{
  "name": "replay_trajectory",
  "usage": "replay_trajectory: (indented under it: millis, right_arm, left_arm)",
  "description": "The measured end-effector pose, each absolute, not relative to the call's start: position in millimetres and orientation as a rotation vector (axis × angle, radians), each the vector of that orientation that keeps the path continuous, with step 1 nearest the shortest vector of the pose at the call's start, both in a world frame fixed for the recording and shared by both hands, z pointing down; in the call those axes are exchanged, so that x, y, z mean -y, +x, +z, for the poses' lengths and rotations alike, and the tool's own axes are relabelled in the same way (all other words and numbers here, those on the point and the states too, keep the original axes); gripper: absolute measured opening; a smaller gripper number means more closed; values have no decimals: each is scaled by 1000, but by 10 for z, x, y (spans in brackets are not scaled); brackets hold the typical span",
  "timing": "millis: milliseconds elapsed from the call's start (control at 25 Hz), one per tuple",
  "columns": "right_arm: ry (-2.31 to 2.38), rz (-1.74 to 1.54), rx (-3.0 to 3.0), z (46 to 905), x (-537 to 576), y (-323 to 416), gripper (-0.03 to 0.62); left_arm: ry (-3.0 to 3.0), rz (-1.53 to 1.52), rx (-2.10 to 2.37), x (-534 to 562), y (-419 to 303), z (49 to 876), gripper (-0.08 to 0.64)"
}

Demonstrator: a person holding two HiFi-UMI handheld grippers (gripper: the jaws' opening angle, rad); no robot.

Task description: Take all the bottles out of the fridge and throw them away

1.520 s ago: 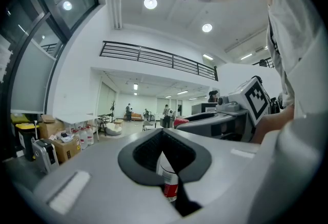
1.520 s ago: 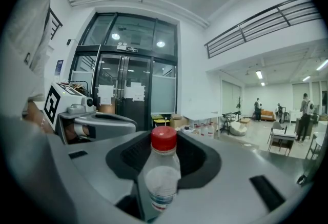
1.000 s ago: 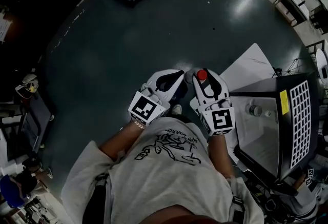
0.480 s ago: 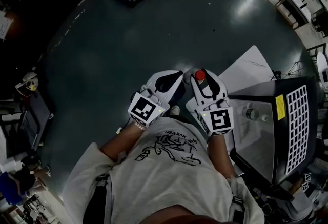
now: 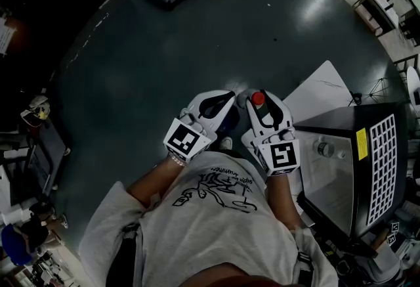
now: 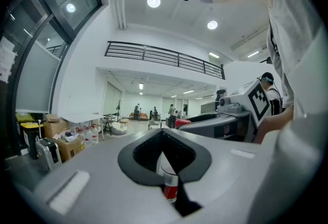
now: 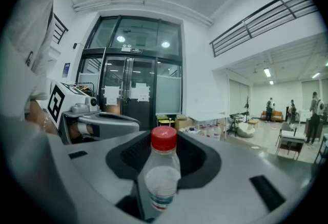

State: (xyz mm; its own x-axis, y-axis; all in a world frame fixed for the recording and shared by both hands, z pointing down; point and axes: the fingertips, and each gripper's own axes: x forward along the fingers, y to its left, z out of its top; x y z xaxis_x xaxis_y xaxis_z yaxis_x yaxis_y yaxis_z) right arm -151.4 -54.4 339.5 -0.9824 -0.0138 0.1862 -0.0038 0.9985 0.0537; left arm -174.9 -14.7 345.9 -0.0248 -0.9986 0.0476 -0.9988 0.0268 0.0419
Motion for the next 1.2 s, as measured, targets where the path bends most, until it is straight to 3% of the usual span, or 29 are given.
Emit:
replay_trajectory:
  millis: [1200]
  right_arm:
    - [39, 3, 2811, 4316, 306, -1718, 155]
  left_arm:
    - [2062, 6, 2042, -14, -1930, 4226, 6]
